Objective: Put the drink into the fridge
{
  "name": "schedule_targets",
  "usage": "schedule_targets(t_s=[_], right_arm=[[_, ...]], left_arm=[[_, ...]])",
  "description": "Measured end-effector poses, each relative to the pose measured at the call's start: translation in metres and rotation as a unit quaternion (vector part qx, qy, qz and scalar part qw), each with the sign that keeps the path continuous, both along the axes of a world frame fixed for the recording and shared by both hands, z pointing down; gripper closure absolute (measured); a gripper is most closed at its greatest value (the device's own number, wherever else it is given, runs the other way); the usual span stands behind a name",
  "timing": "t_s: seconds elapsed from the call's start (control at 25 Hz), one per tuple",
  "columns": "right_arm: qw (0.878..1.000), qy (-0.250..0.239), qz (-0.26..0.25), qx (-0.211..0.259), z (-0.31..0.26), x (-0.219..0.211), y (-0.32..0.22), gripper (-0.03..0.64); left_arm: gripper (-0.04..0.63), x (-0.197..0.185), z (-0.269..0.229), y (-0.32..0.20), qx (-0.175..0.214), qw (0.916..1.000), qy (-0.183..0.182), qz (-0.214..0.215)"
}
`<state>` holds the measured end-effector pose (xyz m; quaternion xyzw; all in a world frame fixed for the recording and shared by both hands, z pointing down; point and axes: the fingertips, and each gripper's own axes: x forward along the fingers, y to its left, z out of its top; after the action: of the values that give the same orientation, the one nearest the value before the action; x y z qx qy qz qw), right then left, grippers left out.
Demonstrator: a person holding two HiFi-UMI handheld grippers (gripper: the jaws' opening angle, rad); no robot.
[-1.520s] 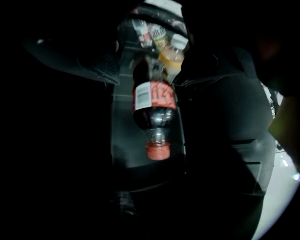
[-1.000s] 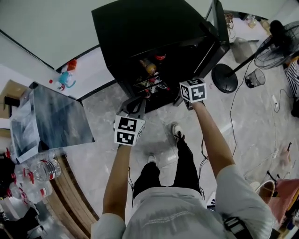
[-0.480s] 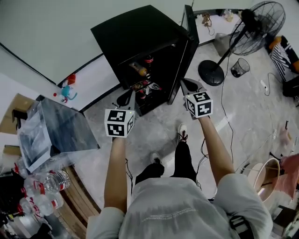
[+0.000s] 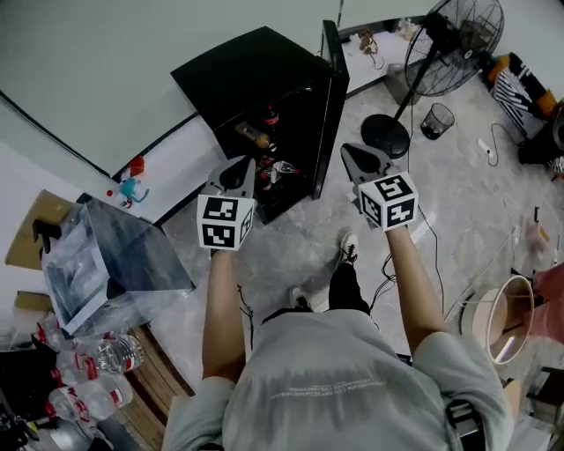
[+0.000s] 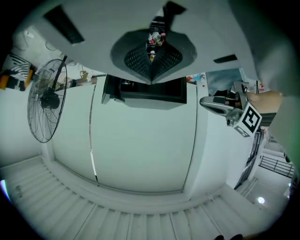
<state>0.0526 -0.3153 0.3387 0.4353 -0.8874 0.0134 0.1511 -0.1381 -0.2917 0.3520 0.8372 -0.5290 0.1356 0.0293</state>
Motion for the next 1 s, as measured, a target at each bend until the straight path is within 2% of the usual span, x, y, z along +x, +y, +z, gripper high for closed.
schedule_targets(t_s=[0.4, 0.76, 1.0], right_arm=[[0.997, 0.012, 0.016, 0.076, -0.065, 0.015, 0.036, 0.617], [0.996, 0.018, 0.001, 0.083, -0.078, 0.016, 0.050, 0.617], [0.996, 0.019, -0.011, 0.091, -0.085, 0.014, 0.054, 0.617]], left_arm=[[0.580, 0.019, -0.042, 0.024, 0.041, 0.9989, -0.002, 0.025], [0.580, 0.017, -0.071, 0.032, 0.072, 0.9972, -0.008, 0.017], [0.580, 0.017, -0.074, 0.032, 0.076, 0.9969, -0.013, 0.016]])
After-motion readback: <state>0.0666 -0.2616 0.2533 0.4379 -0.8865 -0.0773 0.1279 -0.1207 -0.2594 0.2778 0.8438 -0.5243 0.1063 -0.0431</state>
